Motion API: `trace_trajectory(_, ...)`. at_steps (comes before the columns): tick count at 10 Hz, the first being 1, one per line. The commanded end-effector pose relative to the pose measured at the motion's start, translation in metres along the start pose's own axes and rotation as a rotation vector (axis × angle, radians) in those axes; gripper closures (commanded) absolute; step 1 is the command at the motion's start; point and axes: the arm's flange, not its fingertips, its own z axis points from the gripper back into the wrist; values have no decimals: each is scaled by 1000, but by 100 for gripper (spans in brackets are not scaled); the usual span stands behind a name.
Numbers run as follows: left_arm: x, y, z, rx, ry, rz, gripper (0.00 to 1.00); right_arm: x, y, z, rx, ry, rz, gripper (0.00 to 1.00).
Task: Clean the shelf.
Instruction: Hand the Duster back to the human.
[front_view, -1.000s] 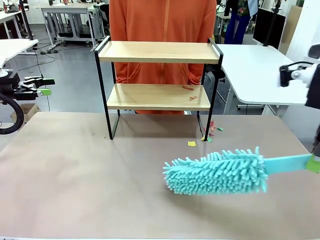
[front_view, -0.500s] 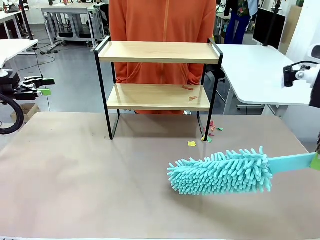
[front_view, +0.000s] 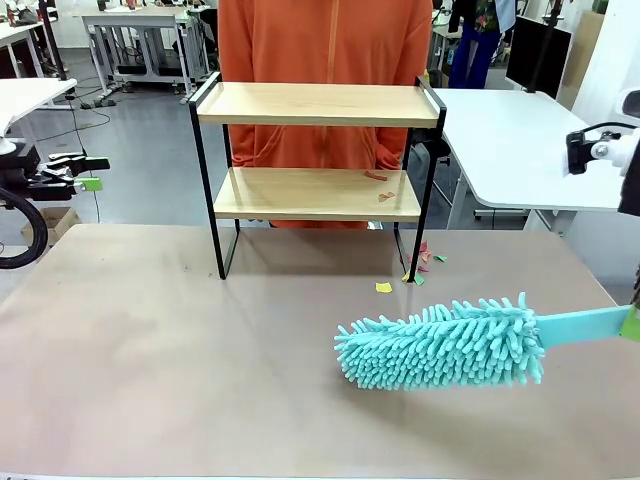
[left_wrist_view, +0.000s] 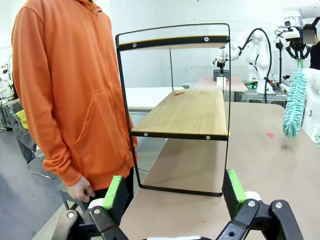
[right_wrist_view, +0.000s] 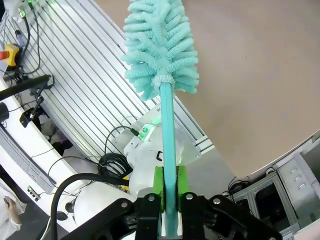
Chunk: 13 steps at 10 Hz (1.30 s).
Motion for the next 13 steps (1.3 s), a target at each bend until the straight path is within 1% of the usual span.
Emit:
trace_trajectory(1, 3, -2, -1, 9, -1, -11, 0, 1, 4, 0, 15, -10, -11, 87)
trace_trajectory(5, 0, 0, 0, 0, 0, 0, 0, 0, 0, 0, 0, 0, 0, 87)
trace_trajectory(6, 19, -6, 9, 22, -21, 13, 0, 20, -16, 26, -27, -43, 19, 87)
trace_trajectory(7, 32, -24, 1, 28, -25, 21, 0, 40, -28, 41, -12, -90, 86, 87)
trace_trajectory(8, 47, -49, -7, 2, -39, 45, 0, 57, -41, 45, 7, -120, 143, 87)
trace_trajectory(9, 66, -80, -15, -24, -41, 35, 0, 73, -54, 46, 32, -149, 217, 87)
trace_trajectory(10, 78, -101, -17, -29, -35, 31, 0, 82, -59, 47, 39, -181, 278, 87)
trace_trajectory(11, 91, -130, -20, -36, -27, 61, 0, 93, -67, 50, 30, -221, 365, 87)
trace_trajectory(12, 100, -159, -19, -18, -17, 105, 0, 102, -76, 51, 58, -289, 481, 87)
trace_trajectory(13, 105, -182, -17, 9, -25, 90, 0, 108, -85, 50, 90, -338, 557, 87)
